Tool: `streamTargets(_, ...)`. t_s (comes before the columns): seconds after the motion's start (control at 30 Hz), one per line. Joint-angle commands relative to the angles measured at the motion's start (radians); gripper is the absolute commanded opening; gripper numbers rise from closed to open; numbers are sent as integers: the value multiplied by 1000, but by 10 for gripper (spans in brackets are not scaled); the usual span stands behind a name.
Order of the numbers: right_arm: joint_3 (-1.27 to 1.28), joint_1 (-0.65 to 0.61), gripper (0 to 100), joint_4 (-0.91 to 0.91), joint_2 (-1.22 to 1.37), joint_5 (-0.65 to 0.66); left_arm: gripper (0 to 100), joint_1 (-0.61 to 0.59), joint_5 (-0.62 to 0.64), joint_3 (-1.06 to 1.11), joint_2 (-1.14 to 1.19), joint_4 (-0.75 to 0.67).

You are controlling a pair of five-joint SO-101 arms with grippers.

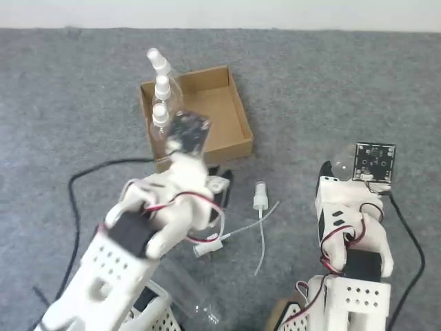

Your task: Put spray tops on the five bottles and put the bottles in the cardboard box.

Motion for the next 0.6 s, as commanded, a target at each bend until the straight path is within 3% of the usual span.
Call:
streamTargets(0.0, -11, 27, 110, -28, -25, -9, 70, 48, 100, -130, 206, -28)
streamTargets(0.37, -12, 45, 110, -28, -25, -11, 73, 58, 210, -401, 806, -20)
streamTargets(0.57, -12, 45, 110, -28, -25, -8, 73, 78, 282, -568, 1020, 35)
